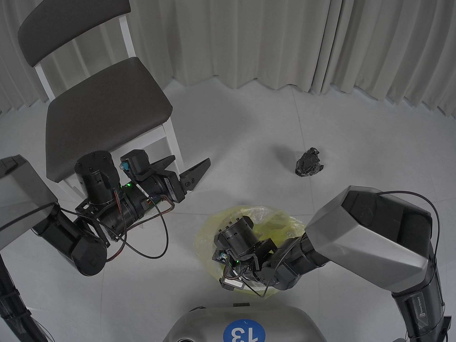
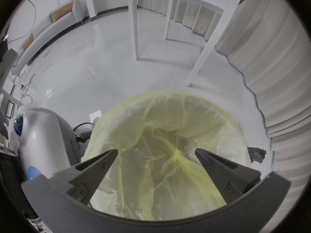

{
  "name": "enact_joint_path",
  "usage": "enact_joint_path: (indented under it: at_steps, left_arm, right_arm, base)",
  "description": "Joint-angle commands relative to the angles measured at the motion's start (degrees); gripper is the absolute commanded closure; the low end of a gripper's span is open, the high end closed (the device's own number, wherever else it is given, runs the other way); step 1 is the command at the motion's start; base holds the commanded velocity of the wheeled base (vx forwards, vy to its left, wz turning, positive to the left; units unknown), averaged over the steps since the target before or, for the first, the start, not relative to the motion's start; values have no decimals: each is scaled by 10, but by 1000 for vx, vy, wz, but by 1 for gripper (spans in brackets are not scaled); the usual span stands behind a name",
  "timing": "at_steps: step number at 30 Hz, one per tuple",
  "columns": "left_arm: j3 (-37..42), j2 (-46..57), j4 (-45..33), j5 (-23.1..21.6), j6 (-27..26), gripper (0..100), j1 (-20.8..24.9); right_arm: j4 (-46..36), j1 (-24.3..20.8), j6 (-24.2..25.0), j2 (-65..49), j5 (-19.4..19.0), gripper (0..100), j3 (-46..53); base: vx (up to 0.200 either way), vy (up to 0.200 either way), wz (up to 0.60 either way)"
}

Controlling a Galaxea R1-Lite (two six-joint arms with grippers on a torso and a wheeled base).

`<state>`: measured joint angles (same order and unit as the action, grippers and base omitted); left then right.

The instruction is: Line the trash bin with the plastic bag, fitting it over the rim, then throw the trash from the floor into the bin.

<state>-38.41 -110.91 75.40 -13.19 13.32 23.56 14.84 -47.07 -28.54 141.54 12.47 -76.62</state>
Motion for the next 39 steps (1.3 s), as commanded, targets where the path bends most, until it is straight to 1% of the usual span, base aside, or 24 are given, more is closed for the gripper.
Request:
enact_joint_path:
  at_steps: [1, 8, 10, 15, 20, 21, 24, 25, 26, 30, 34, 39]
  left_arm:
    - [0, -2, 3, 0, 0, 0, -1]
    - [-1, -5, 8, 0, 0, 0, -1]
    - [-1, -5, 8, -1, 0, 0, -1]
    - [-1, -9, 8, 0, 0, 0, 0]
    - [-1, -9, 8, -1, 0, 0, 1]
    - [-1, -8, 8, -1, 0, 0, 1]
    - [0, -7, 9, -1, 1, 0, 2]
    - [0, -7, 9, -1, 1, 0, 2]
    - [0, -6, 9, -1, 1, 0, 3]
    - [1, -4, 9, -1, 1, 0, 3]
    - [1, -4, 9, -1, 1, 0, 3]
    - [0, -5, 9, -1, 1, 0, 2]
  right_arm:
    - [-1, 10, 0, 28, 0, 0, -18]
    - [0, 22, 1, 57, 0, 0, -47]
    - [-1, 23, 1, 68, 0, 0, -69]
    - [-17, 28, 2, 72, 0, 0, -91]
    - [-24, 9, 30, 36, -1, 0, -69]
    - [-34, -6, 47, 12, -2, 0, -54]
    - [-48, -25, 72, -18, -11, 0, -37]
    - [-48, -26, 73, -19, -11, 0, -36]
    - [-53, -34, 88, -36, -15, 0, -28]
    - [-55, -43, 109, -72, -16, 0, -3]
    - [-53, -41, 110, -112, -16, 0, 26]
    - [-48, 2, 111, -173, -16, 0, 83]
  base:
    - [0, 0, 0]
    - [0, 0, 0]
    - [0, 0, 0]
    - [0, 0, 0]
    - [0, 0, 0]
    - [0, 0, 0]
    - [0, 0, 0]
    - [0, 0, 0]
    - [0, 0, 0]
    - [0, 0, 0]
    - [0, 0, 0]
    - [0, 0, 0]
